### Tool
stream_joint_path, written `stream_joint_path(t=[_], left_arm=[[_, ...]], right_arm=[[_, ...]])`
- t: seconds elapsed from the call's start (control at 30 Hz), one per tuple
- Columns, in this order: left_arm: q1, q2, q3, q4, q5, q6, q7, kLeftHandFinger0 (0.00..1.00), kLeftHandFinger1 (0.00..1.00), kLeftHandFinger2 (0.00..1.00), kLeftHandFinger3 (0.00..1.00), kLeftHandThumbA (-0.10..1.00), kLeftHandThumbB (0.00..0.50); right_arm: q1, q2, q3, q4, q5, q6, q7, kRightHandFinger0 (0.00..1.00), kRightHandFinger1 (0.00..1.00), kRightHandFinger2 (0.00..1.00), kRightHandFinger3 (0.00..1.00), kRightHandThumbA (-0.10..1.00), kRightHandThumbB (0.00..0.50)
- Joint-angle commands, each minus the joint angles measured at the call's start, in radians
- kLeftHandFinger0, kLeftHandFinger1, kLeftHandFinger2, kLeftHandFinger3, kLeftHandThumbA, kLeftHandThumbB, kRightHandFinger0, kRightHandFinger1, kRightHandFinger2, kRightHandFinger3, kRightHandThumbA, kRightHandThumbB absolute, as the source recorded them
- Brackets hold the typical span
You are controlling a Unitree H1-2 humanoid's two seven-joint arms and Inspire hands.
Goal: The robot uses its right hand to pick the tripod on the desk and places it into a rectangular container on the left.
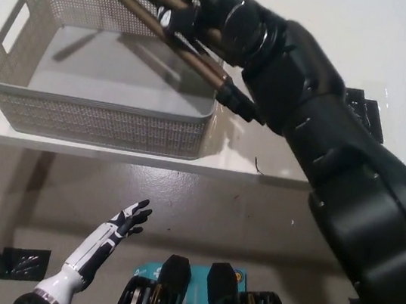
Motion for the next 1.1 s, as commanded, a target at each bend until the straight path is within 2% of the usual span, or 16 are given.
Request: stream_joint_path(t=[0.0, 0.07, 0.1, 0.17, 0.2, 0.23, 0.27, 0.3, 0.33, 0.4, 0.6, 0.63, 0.87, 1.0, 1.03, 1.07], left_arm=[[-0.028, 0.016, -0.004, -0.007, 0.006, -0.039, -0.012, 1.00, 1.00, 1.00, 1.00, 1.00, 0.500], [-0.030, 0.018, -0.006, -0.005, 0.009, -0.038, -0.012, 1.00, 1.00, 1.00, 1.00, 1.00, 0.500], [-0.032, 0.017, -0.007, -0.004, 0.006, -0.034, -0.015, 1.00, 1.00, 1.00, 1.00, 1.00, 0.500], [-0.031, 0.017, -0.007, -0.006, 0.006, -0.030, -0.017, 1.00, 1.00, 1.00, 1.00, 1.00, 0.500], [-0.030, 0.018, -0.007, -0.008, 0.001, -0.027, -0.021, 1.00, 1.00, 1.00, 1.00, 1.00, 0.500], [-0.032, 0.017, -0.006, -0.006, -0.004, -0.025, -0.026, 1.00, 1.00, 1.00, 1.00, 1.00, 0.500], [-0.035, 0.017, -0.008, -0.002, 0.000, -0.029, -0.025, 1.00, 1.00, 1.00, 1.00, 1.00, 0.500], [-0.035, 0.017, -0.010, -0.001, 0.006, -0.034, -0.024, 1.00, 1.00, 1.00, 1.00, 1.00, 0.500], [-0.036, 0.018, -0.012, 0.001, 0.009, -0.038, -0.024, 1.00, 1.00, 1.00, 1.00, 1.00, 0.500], [-0.039, 0.020, -0.013, 0.002, 0.011, -0.038, -0.025, 1.00, 1.00, 1.00, 1.00, 1.00, 0.500], [-0.046, 0.023, -0.015, 0.009, 0.017, -0.038, -0.028, 1.00, 1.00, 1.00, 1.00, 1.00, 0.500], [-0.050, 0.024, -0.016, 0.012, 0.015, -0.039, -0.033, 1.00, 1.00, 1.00, 1.00, 1.00, 0.500], [-0.043, 0.020, -0.022, 0.011, 0.021, -0.047, -0.031, 1.00, 1.00, 1.00, 1.00, 1.00, 0.500], [-0.043, 0.017, -0.023, 0.015, 0.029, -0.056, -0.024, 1.00, 1.00, 1.00, 1.00, 1.00, 0.500], [-0.042, 0.014, -0.024, 0.013, 0.031, -0.056, -0.021, 1.00, 1.00, 1.00, 1.00, 1.00, 0.500], [-0.043, 0.014, -0.025, 0.013, 0.034, -0.055, -0.020, 1.00, 1.00, 1.00, 1.00, 1.00, 0.500]], right_arm=[[-0.071, 0.010, 0.019, 0.001, -0.034, -0.068, -0.099, 0.00, 0.49, 0.84, 0.72, -0.10, 0.200], [-0.062, 0.023, 0.034, 0.009, -0.045, -0.061, -0.100, 0.00, 0.47, 0.83, 0.73, -0.10, 0.215], [-0.059, 0.035, 0.046, 0.013, -0.054, -0.048, -0.086, 0.19, 0.71, 1.00, 0.96, -0.10, 0.219], [-0.054, 0.044, 0.062, 0.017, -0.064, -0.051, -0.078, 0.18, 0.60, 0.87, 0.80, -0.10, 0.227], [-0.052, 0.050, 0.073, 0.015, -0.075, -0.052, -0.085, 0.23, 0.60, 0.84, 0.78, -0.10, 0.232], [-0.053, 0.054, 0.087, 0.014, -0.090, -0.050, -0.090, 0.38, 0.72, 0.94, 0.87, -0.04, 0.241], [-0.055, 0.054, 0.096, 0.012, -0.095, -0.051, -0.085, 0.65, 0.91, 1.00, 0.93, 0.26, 0.298], [-0.055, 0.052, 0.088, 0.009, -0.080, -0.064, -0.061, 0.86, 1.00, 1.00, 1.00, 0.53, 0.390], [-0.057, 0.048, 0.075, 0.006, -0.060, -0.080, -0.018, 1.00, 1.00, 1.00, 1.00, 0.69, 0.460], [-0.064, 0.041, 0.066, -0.001, -0.051, -0.077, 0.005, 1.00, 1.00, 1.00, 1.00, 0.80, 0.500], [-0.083, 0.016, 0.042, -0.016, -0.039, -0.087, 0.000, 1.00, 1.00, 1.00, 1.00, 0.96, 0.500], [-0.090, 0.006, 0.027, -0.017, -0.029, -0.101, -0.013, 1.00, 1.00, 1.00, 1.00, 0.99, 0.476], [-0.137, -0.040, -0.079, -0.071, 0.050, -0.117, 0.010, 1.00, 1.00, 1.00, 1.00, 1.00, 0.459], [-0.180, -0.088, -0.221, -0.145, 0.154, -0.153, 0.004, 1.00, 1.00, 1.00, 1.00, 1.00, 0.497], [-0.181, -0.102, -0.255, -0.188, 0.174, -0.146, 0.016, 1.00, 1.00, 1.00, 1.00, 1.00, 0.488], [-0.175, -0.127, -0.302, -0.274, 0.215, -0.131, 0.035, 1.00, 1.00, 1.00, 1.00, 1.00, 0.441]])
